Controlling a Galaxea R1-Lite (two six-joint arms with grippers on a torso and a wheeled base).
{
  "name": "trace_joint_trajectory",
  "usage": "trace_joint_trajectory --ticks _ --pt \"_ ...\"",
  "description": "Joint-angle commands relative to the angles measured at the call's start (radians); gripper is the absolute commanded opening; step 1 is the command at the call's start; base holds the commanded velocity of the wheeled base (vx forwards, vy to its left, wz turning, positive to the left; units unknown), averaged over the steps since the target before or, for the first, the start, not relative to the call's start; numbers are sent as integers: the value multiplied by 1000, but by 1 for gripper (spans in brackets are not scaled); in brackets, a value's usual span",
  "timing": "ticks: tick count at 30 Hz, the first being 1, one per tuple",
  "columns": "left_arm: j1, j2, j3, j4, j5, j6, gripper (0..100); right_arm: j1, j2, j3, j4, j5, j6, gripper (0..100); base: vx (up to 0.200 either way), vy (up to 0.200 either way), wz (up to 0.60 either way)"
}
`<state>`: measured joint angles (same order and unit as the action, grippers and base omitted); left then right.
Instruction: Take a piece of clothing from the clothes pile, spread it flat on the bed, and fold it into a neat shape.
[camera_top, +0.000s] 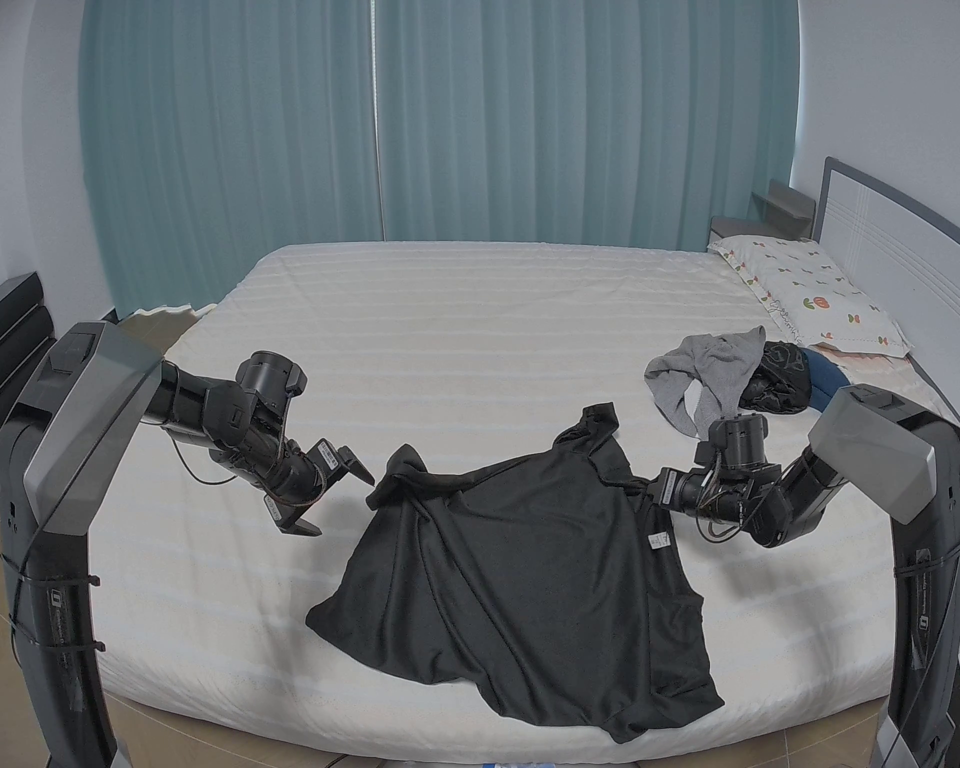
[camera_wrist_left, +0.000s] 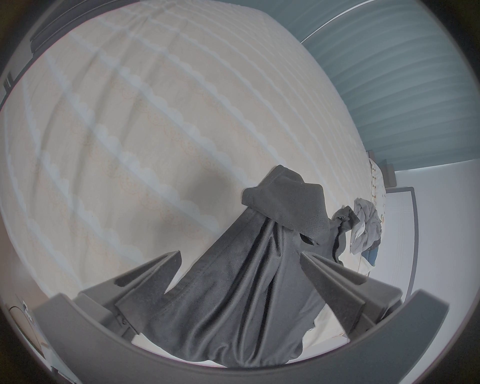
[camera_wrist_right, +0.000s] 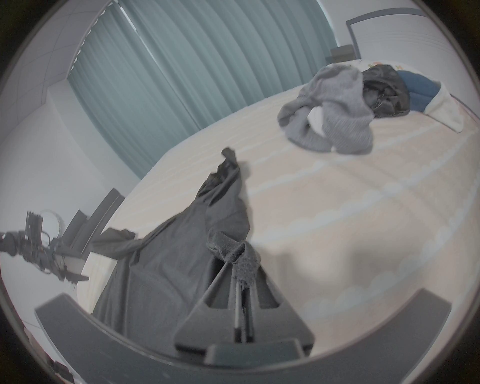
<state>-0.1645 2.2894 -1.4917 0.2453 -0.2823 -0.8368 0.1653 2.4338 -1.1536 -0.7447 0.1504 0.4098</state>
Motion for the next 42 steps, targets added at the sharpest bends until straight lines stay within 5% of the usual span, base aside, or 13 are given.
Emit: trace_joint_trajectory --ticks 1,11,12,20,33,39,42 --pt "-26 -25 85 -55 26 5 100 -61 -12 -64 -1 -11 1 0 0 0 0" --pt "-47 -41 151 -86 42 5 100 -93 56 -202 -9 -38 -9 0 0 0 0" --pt "-47 -42 157 -86 45 5 100 -93 63 -213 -9 -43 -9 100 0 0 0" --pt "-69 -96 286 -215 65 -1 100 -96 65 -181 -53 -58 41 100 0 0 0" --pt "-79 -223 596 -446 61 -13 100 -78 -259 351 -133 -5 328 100 -31 0 0" --pt "-86 -246 634 -478 63 -48 100 -76 -300 445 -147 -3 354 100 -200 0 0" --pt "-78 -237 743 -626 92 -45 100 -84 -297 514 -167 69 396 100 -67 0 0"
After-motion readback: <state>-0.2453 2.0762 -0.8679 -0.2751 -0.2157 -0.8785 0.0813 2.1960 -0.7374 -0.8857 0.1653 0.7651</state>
